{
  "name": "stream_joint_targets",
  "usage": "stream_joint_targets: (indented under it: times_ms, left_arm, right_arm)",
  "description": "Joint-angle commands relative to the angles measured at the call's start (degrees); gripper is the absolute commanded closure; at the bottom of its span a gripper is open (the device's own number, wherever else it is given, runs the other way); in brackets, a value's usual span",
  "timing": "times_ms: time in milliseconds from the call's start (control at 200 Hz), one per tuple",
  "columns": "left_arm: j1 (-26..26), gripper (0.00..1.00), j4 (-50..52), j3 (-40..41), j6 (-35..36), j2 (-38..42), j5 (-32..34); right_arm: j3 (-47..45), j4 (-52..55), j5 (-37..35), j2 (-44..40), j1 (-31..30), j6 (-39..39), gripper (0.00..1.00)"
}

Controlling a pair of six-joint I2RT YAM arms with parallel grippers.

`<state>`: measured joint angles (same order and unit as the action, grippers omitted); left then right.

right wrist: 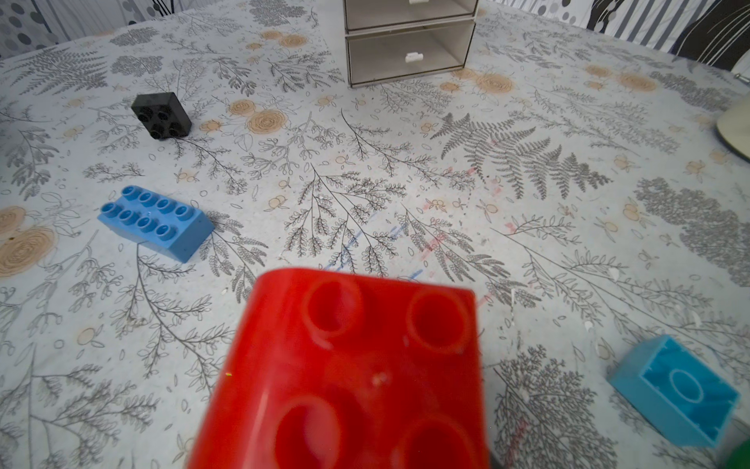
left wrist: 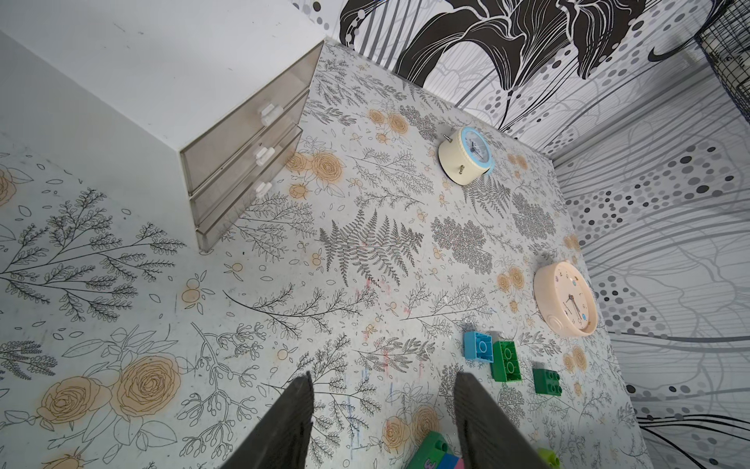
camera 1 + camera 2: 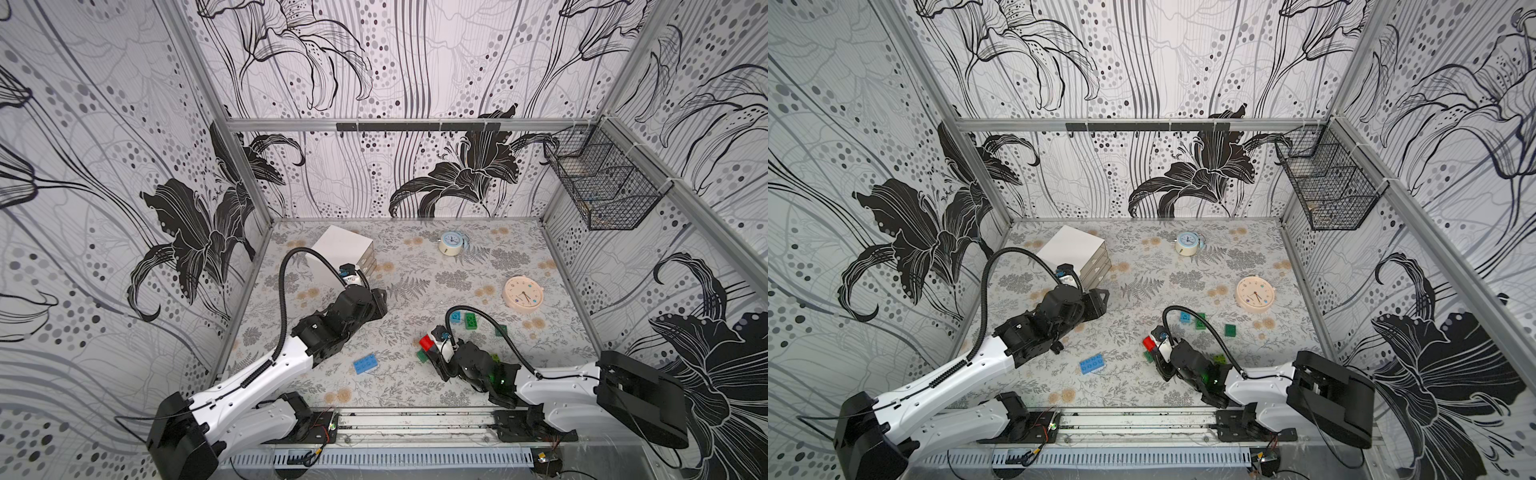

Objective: Assemble the number 1 with lego
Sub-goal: Adjust the lego brick at the center of the board.

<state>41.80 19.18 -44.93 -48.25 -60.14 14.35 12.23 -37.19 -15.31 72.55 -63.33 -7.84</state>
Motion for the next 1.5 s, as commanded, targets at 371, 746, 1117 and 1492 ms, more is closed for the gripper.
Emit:
stream_joint_targets:
  times_ms: [371,746,1117,1492]
  left_arm:
    - [-0.93,0.43,-1.91,0.4,-0.01,0.72,0.86]
    - [-1.24,0.43,-1.26,0.76,0.0,2.57,2.65]
    - [-1.94,0.44,-0.71,1.33,0.41,3.61,3.32]
    - [-2.56,0.45,3.88,-0.68,0.62,1.8,1.32]
  right_arm:
    - [2.29,-0.6,1.34,0.39,0.64,0.19,0.75]
    - [22.3,58.12,-5.26,-14.19,0.75,-16.54,1.0]
    - [52.42,102.11,10.45,8.82,6.19,-31.68,1.0]
    - [60.94,106.8,23.57,26.34,15.66,-26.79,1.0]
